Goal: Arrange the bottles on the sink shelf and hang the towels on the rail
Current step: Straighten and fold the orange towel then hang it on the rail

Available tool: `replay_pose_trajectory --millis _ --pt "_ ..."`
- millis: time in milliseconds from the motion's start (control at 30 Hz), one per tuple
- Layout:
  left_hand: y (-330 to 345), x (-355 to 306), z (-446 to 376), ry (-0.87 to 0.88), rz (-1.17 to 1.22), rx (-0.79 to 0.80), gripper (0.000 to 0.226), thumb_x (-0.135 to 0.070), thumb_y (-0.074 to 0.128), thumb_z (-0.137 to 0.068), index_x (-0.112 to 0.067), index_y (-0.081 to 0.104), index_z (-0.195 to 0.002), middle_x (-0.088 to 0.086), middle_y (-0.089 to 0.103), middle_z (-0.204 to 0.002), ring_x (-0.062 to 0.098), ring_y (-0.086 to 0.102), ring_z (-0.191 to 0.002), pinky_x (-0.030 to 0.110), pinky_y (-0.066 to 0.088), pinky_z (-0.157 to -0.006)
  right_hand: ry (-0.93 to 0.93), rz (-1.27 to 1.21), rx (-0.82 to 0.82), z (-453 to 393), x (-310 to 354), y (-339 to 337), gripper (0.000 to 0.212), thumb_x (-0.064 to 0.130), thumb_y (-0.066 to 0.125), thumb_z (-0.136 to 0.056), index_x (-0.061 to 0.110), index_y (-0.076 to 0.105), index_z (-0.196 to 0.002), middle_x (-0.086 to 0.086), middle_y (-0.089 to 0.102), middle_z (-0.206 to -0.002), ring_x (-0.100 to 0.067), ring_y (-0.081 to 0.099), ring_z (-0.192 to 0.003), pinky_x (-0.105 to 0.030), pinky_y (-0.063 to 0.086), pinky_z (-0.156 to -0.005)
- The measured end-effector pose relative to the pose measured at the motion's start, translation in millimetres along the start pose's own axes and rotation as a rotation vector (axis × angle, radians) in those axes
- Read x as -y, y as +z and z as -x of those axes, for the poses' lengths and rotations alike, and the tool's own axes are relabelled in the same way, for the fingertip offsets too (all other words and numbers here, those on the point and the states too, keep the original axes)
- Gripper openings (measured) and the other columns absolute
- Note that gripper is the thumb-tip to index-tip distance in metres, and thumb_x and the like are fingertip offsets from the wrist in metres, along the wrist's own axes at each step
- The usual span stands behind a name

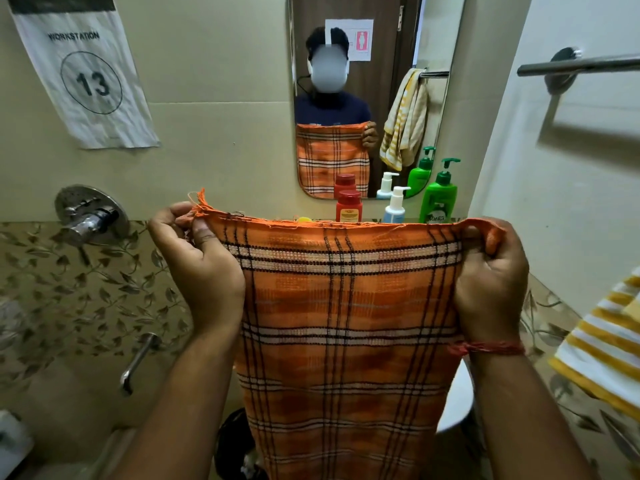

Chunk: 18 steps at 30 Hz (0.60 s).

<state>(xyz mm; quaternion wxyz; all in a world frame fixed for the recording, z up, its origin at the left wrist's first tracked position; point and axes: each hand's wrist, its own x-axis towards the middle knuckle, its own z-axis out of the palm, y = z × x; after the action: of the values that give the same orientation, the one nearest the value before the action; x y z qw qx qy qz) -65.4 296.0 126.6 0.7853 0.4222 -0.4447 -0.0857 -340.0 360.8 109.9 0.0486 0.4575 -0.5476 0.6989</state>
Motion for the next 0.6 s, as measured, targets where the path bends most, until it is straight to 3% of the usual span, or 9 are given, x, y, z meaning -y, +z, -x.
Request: replay_pose_trajectory --millis 100,200,300,367,467,533,600 --pt "-0.1 11.4 -8.6 -0.058 -0.078 0.099 0.021 -0.002 0.045 -0.1 -0.012 0.051 -0.117 -0.005 0.054 -0.101 -0.015 0.053 -0.082 0.004 0.039 -0.076 0.075 0.105 0.167 -12.1 -5.8 0.9 0.023 0.032 0.057 -0.098 0.015 0.06 -0.113 -0.001 0.064 -0.101 -0.011 0.059 -0.083 -0.003 0.039 -0.063" --pt "-2.9 20.0 -13.9 -0.077 -0.151 0.174 0.018 0.001 0.048 -0.097 -0.011 0.056 -0.107 -0.015 0.053 -0.09 -0.016 0.053 -0.078 0.002 0.037 -0.071 0.082 0.169 0.244 -19.0 -9.2 -1.5 0.025 0.03 0.063 -0.095 0.02 0.057 -0.117 -0.002 0.065 -0.108 -0.016 0.06 -0.091 -0.01 0.039 -0.063" --pt "-7.3 29.1 -20.6 -0.123 -0.189 0.269 0.036 0.006 0.042 -0.086 -0.026 0.058 -0.08 -0.002 0.061 -0.092 0.006 0.057 -0.084 0.022 0.043 -0.074 0.06 0.159 0.397 -23.0 -12.2 -7.5 0.033 0.024 0.066 -0.093 0.031 0.054 -0.124 0.003 0.067 -0.103 -0.013 0.065 -0.086 -0.013 0.045 -0.062" --pt "-10.2 32.2 -26.6 -0.168 -0.207 0.332 0.039 0.007 0.037 -0.072 -0.025 0.057 -0.065 0.006 0.06 -0.092 0.016 0.056 -0.084 0.03 0.042 -0.077 0.05 0.101 0.555 -28.5 -14.4 -14.5 0.039 0.017 0.066 -0.094 0.038 0.054 -0.124 0.005 0.068 -0.1 -0.009 0.067 -0.084 -0.015 0.052 -0.063" --pt "-14.0 31.5 -34.0 -0.236 -0.244 0.416 0.037 0.008 0.035 -0.065 -0.02 0.057 -0.057 0.001 0.058 -0.086 0.015 0.054 -0.079 0.034 0.042 -0.078 0.014 -0.048 0.732 -36.2 -21.8 -23.1 0.047 -0.007 0.056 -0.094 0.038 0.065 -0.102 0.004 0.067 -0.102 -0.017 0.066 -0.092 -0.029 0.059 -0.076" --pt "-13.9 30.3 -37.3 -0.257 -0.242 0.454 0.043 0.009 0.036 -0.068 -0.022 0.064 -0.06 0.002 0.061 -0.089 0.02 0.057 -0.082 0.037 0.046 -0.078 -0.005 -0.069 0.792 -38.8 -22.5 -25.1 0.055 -0.021 0.049 -0.089 0.031 0.068 -0.083 0.008 0.064 -0.094 -0.015 0.063 -0.091 -0.023 0.055 -0.077" --pt "-12.4 28.8 -38.9 -0.27 -0.238 0.474 0.044 0.01 0.038 -0.075 -0.021 0.068 -0.066 0.0 0.063 -0.092 0.022 0.061 -0.087 0.042 0.05 -0.082 -0.015 0.004 0.813 -40.6 -20.8 -24.1 0.051 -0.02 0.048 -0.088 0.025 0.068 -0.072 0.005 0.062 -0.093 -0.018 0.061 -0.09 -0.023 0.051 -0.073"
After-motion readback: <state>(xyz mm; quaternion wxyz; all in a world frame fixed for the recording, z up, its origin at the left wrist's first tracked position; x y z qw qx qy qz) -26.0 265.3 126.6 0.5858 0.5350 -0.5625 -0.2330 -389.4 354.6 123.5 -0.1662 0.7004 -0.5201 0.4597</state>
